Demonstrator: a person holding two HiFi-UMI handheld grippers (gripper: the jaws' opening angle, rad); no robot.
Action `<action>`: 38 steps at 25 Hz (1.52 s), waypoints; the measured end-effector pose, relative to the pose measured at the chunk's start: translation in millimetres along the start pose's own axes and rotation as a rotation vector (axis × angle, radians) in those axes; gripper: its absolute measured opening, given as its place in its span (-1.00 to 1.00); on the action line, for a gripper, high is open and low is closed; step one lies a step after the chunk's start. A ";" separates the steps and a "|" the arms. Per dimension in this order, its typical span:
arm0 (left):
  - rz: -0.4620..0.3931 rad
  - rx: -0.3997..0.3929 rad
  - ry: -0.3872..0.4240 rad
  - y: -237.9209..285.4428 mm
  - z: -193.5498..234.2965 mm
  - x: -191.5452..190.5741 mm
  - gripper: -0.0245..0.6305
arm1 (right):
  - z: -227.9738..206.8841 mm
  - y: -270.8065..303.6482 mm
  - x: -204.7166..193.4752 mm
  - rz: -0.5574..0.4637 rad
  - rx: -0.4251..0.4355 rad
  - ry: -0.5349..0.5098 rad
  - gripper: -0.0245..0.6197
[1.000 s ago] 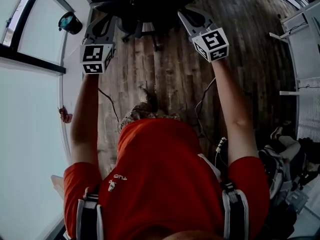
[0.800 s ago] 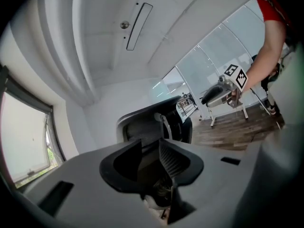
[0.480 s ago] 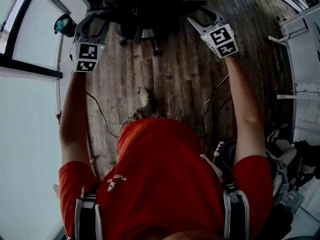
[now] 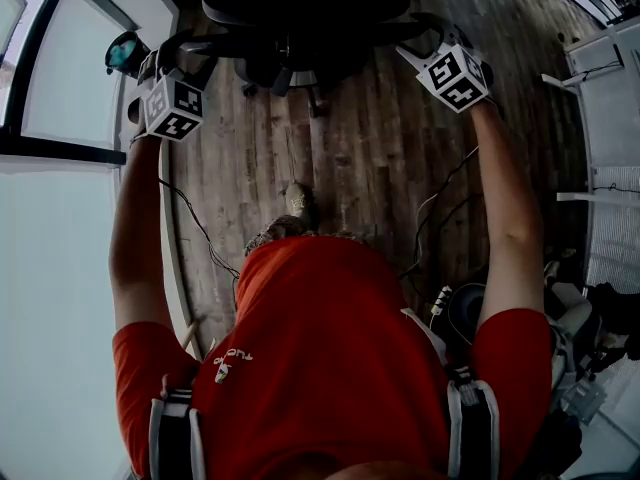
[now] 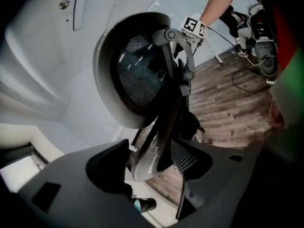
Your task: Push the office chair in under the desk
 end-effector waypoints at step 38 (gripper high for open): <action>0.023 -0.166 0.334 106.2 16.9 -12.4 -0.53 | -24.5 104.3 1.1 0.142 0.118 -0.294 -0.42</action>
Point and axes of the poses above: the fingertips, and each gripper's own axes: y forward along the fingers, z to its left, x out of its top, the point moved 8 cm from there along -y, backward along the fingers, and after that the axes turned 13 degrees about -y, right-handed, at the moved point
